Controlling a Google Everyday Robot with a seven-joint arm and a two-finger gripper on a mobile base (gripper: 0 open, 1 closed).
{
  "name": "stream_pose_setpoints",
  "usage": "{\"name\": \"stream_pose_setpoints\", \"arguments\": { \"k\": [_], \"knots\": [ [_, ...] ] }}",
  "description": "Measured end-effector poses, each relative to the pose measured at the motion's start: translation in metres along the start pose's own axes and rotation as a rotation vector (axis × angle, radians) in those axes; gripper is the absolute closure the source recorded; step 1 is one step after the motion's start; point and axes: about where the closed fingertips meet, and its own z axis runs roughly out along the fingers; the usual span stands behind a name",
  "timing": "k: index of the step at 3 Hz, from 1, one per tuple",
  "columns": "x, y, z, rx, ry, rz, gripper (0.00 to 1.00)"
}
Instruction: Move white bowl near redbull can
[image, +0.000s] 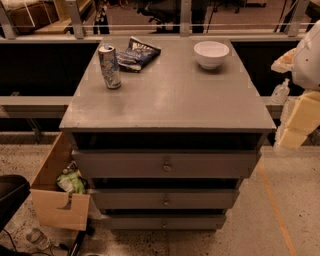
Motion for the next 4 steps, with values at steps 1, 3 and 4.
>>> {"name": "stream_pose_setpoints", "arguments": {
  "k": [1,3,4],
  "knots": [
    [0.000,0.000,0.000,0.000,0.000,0.000,0.00],
    [-0.008,-0.045,0.004,0.140,0.067,0.037,0.00],
    [-0.003,-0.120,0.007,0.314,0.116,0.029,0.00]
  ]
}}
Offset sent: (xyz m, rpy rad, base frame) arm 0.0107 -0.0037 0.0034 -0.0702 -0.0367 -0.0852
